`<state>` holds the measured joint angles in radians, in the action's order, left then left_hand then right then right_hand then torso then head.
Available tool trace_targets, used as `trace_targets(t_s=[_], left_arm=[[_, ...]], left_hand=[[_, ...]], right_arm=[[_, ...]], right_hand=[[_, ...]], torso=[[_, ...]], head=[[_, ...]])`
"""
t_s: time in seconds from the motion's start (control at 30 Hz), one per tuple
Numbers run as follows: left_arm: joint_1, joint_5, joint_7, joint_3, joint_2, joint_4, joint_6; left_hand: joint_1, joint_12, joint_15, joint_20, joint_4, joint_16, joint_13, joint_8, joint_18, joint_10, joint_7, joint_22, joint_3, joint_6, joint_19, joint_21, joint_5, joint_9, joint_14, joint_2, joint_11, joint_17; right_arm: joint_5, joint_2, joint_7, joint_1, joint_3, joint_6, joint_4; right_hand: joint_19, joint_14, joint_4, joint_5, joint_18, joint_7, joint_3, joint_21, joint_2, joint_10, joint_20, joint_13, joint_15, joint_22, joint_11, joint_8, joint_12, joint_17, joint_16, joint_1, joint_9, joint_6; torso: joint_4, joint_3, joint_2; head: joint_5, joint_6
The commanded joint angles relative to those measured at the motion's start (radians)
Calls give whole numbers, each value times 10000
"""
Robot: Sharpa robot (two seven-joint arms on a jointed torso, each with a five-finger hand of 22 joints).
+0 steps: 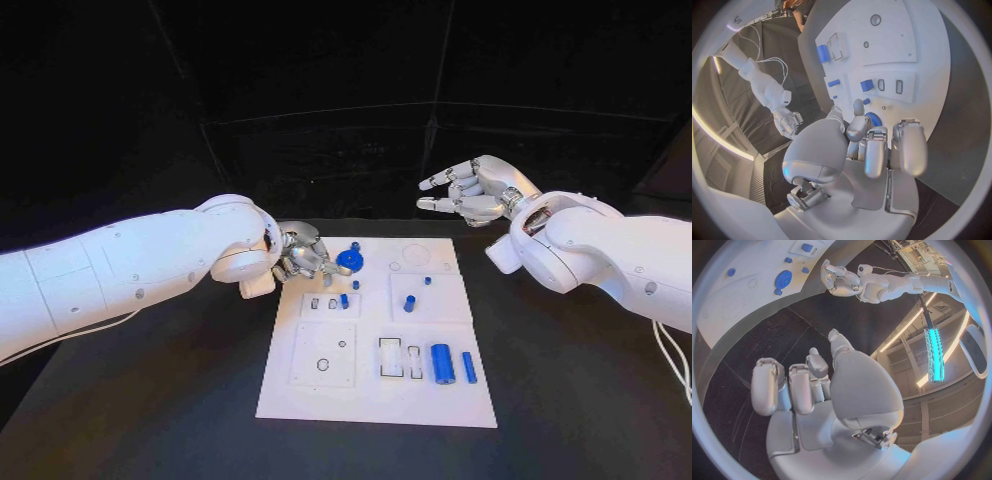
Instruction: Assemble the parts on the task board
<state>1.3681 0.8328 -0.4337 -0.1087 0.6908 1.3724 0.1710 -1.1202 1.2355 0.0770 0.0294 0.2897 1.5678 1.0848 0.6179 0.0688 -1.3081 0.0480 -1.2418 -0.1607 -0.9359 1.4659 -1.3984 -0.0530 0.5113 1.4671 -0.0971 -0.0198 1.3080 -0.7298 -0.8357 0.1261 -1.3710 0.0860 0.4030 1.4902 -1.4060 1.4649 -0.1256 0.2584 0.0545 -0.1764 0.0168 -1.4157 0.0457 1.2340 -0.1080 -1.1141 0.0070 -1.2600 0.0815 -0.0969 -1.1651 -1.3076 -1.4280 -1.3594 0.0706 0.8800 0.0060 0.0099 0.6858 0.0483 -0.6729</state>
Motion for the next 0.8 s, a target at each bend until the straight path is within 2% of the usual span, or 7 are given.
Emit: trace_targets(t_s=[0.03,0.1,0.27,0.37,0.47,0.6,0.8], left_arm=[[127,884,-1103,-129,-278,-189,532],[171,960,-1203,-192,-437,-290,483],[227,1185,-1598,-273,-751,-404,368],[237,1253,-1713,-289,-897,-482,410],[240,1290,-1798,-300,-1088,-628,463],[241,1309,-1848,-313,-1278,-759,552],[240,1316,-1957,-320,-1504,-910,629]], left_hand=[[113,82,97,-77,-5,30,69,135,-92,-56,-12,-89,-140,128,120,-68,30,147,1037,-6,-39,2628],[148,118,99,-84,-2,30,112,193,-100,-76,-15,-137,-219,163,132,-94,37,215,1037,8,-49,2628],[241,129,112,-97,1,30,112,316,-110,-67,-30,-204,-421,244,146,-132,45,364,1037,59,-61,2628],[272,136,117,-101,4,30,120,349,-115,-67,-35,-232,-490,272,154,-148,46,408,1037,77,-64,2628],[274,137,117,-102,4,30,120,351,-115,-68,-35,-234,-495,274,154,-149,46,411,1037,78,-64,2628],[285,133,119,-103,4,30,114,364,-113,-62,-36,-223,-517,286,150,-143,46,428,1037,75,-65,2628],[257,136,122,-107,-20,30,116,392,-115,-58,-39,-239,-566,314,154,-152,46,468,1037,104,-68,2628]], right_arm=[[-10,56,-111,-29,-6,-244,-90],[-63,84,-146,-30,-6,-264,-132],[-325,131,-282,-31,-5,-381,-200],[-464,156,-343,-31,-5,-418,-216],[-540,185,-377,-31,-4,-432,-228],[-585,223,-409,-31,-4,-425,-245],[-605,267,-440,-31,-4,-429,-274]], right_hand=[[110,504,-4,82,174,56,101,135,6,-142,-2,178,-51,200,0,-52,161,-574,133,-81,-14,-46],[112,502,-6,86,175,56,113,143,5,-148,-1,190,-52,209,0,-53,171,-563,145,-82,-14,-50],[97,513,-11,101,171,57,152,149,5,-134,1,189,-53,201,-1,-56,163,-590,133,-81,-14,-60],[93,517,-19,109,171,58,188,157,18,-122,3,188,-55,206,-2,-62,155,-590,138,-68,-12,-60],[89,519,-28,123,171,59,214,162,20,-120,5,200,-56,210,-2,-68,160,-587,144,-58,-11,-59],[86,520,-40,160,172,60,241,174,9,-119,7,215,-58,221,-5,-74,165,-575,158,-50,-10,-60],[82,525,-49,245,175,64,288,196,-8,-117,12,238,-62,245,-9,-85,172,-566,174,-59,-9,-65]], torso=[[-16,-7,18],[-11,-8,27],[4,-30,34],[-7,-41,41],[11,-42,38],[-6,-35,37],[20,-34,30]], head=[[12,-6],[6,-19],[-15,-80],[-26,-103],[-32,-140],[-10,-161],[-16,-204]])
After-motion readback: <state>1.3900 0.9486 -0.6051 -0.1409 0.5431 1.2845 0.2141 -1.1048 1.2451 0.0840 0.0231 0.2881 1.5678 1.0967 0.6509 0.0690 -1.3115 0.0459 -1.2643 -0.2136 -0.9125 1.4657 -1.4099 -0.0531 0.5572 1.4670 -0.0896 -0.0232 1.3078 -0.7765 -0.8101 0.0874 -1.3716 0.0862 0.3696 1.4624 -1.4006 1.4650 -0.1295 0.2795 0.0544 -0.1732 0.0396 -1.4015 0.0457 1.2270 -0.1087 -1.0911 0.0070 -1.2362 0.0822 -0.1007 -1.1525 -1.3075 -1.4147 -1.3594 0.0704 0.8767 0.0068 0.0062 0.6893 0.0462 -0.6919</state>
